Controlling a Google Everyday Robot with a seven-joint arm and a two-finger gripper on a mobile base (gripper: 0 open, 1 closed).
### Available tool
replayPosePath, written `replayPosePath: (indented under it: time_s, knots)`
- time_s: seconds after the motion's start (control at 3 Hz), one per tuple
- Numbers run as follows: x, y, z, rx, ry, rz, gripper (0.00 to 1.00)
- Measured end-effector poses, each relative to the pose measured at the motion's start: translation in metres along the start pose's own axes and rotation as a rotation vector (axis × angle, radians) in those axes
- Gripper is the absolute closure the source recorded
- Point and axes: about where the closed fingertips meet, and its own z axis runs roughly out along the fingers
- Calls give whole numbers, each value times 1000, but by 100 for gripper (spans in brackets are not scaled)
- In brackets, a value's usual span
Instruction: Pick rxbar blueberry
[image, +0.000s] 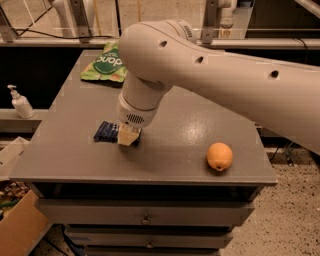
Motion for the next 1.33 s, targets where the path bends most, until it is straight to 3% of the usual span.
replayPosePath:
  time_s: [0.33,1.33]
  knots:
    - [4,-4,-4,10,3,18,100]
    - [0,-34,-47,63,26,28,100]
